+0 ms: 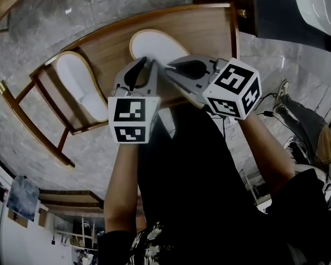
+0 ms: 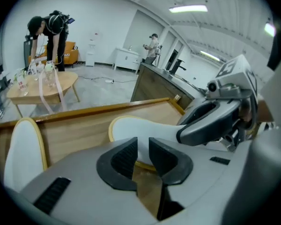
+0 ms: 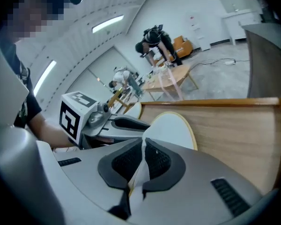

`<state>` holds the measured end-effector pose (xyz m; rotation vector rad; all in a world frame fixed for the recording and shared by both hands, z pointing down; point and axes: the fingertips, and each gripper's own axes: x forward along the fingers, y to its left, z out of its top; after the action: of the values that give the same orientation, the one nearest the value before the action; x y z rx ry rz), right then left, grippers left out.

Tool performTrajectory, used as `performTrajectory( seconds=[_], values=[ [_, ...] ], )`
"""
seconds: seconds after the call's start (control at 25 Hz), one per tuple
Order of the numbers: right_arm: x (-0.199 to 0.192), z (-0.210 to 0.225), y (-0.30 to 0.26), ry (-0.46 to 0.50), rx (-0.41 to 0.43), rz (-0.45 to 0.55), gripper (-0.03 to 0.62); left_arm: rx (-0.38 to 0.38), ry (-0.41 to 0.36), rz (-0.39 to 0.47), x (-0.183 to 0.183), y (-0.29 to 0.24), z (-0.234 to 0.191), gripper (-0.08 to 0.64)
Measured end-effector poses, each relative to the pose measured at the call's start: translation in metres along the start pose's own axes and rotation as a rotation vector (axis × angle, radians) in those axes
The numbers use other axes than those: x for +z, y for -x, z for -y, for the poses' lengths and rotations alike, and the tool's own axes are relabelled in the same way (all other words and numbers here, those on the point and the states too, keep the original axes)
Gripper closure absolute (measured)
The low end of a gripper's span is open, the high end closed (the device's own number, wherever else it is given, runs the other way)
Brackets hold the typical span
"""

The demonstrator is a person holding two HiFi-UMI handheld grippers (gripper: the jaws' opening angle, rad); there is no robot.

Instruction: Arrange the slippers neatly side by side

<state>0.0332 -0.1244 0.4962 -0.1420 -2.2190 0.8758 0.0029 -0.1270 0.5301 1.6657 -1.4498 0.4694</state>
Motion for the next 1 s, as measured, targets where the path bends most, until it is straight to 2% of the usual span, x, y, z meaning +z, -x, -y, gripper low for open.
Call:
performTrajectory(
  seconds=[0.12,0.2,0.28,0.48,0.6,0.68,0.8,1.0],
  values=[
    [-0.003,0.008,0.002,-0.111,-0.101,0.146,0.583,-0.055,-0.097,0.000,0.008,-0.010,0.003,0.491],
    [-0.011,0.014,0.003,-0.160,-0.165,0.216,0.583,-0.114,-0.099,-0.005,0.009,-0.018,0.008,0.502],
    [-0.019,0.021,0.003,-0.192,-0.222,0.260,0.583,-0.155,-0.069,-0.007,0.010,-0.027,0.011,0.508],
    [-0.025,0.031,0.001,-0.192,-0.326,0.295,0.583,-0.168,-0.064,-0.004,0.010,-0.042,0.014,0.508],
    [-0.026,0.036,-0.001,-0.219,-0.338,0.309,0.581,-0.168,-0.061,-0.002,0.014,-0.047,0.014,0.508],
    [-0.024,0.037,-0.004,-0.236,-0.334,0.324,0.581,-0.152,-0.101,0.017,0.024,-0.048,0.014,0.509],
    [-0.021,0.035,-0.006,-0.210,-0.353,0.337,0.581,-0.125,-0.170,0.056,0.037,-0.042,0.012,0.512],
    [-0.021,0.030,-0.005,-0.063,-0.380,0.275,0.569,-0.094,-0.108,0.087,0.028,-0.006,0.006,0.512]
  ],
)
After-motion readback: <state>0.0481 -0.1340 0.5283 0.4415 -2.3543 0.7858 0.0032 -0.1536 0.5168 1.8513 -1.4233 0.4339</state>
